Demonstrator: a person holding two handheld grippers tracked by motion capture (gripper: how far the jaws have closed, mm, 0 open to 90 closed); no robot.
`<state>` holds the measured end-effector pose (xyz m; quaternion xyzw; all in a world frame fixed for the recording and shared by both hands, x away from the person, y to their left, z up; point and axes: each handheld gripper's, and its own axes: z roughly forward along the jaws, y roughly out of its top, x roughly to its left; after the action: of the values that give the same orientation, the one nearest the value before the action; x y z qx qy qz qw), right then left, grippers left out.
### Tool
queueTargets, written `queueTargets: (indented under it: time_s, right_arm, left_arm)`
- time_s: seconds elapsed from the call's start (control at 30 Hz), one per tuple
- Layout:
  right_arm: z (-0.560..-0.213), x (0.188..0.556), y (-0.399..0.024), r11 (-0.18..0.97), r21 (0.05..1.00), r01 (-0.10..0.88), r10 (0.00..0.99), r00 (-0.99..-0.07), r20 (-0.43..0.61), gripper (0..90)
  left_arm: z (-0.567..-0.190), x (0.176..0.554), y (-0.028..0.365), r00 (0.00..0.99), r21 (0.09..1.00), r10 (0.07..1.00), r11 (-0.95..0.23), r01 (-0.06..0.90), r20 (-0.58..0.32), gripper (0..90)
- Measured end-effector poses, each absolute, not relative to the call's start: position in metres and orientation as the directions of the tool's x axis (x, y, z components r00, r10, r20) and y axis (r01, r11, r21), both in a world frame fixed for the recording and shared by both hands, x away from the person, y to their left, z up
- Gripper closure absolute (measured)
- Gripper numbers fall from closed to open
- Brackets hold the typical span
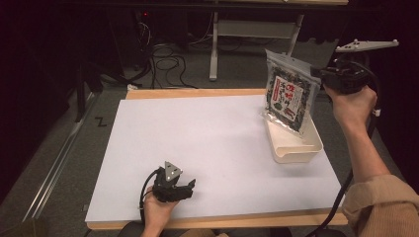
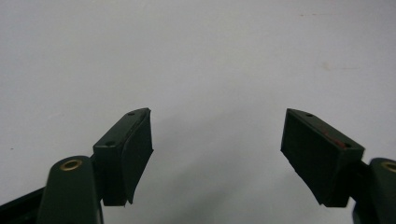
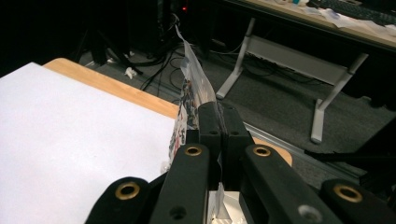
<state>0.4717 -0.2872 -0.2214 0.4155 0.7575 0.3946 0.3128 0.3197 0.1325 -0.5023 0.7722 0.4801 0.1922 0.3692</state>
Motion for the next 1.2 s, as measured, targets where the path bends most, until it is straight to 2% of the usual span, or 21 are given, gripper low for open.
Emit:
queueTargets:
  time_s: [0.63,0.9,1.2]
  right_arm:
    - [-0.238,0.482,-0.318,0.299,0.855,0.424,0.923,-0.356,-0.147,90.0]
    - [-0.248,0.497,-0.318,0.290,0.853,0.433,0.925,-0.356,-0.133,90.0]
    - [-0.263,0.501,-0.314,0.329,0.835,0.441,0.905,-0.399,-0.145,90.0]
  left_arm:
    - [-0.504,0.318,0.134,0.448,0.748,0.892,-0.255,0.612,-0.063,25.5]
    - [-0.504,0.310,0.142,0.421,0.752,0.905,-0.236,0.615,-0.061,25.5]
    - [-0.505,0.308,0.143,0.414,0.749,0.908,-0.233,0.620,-0.060,25.5]
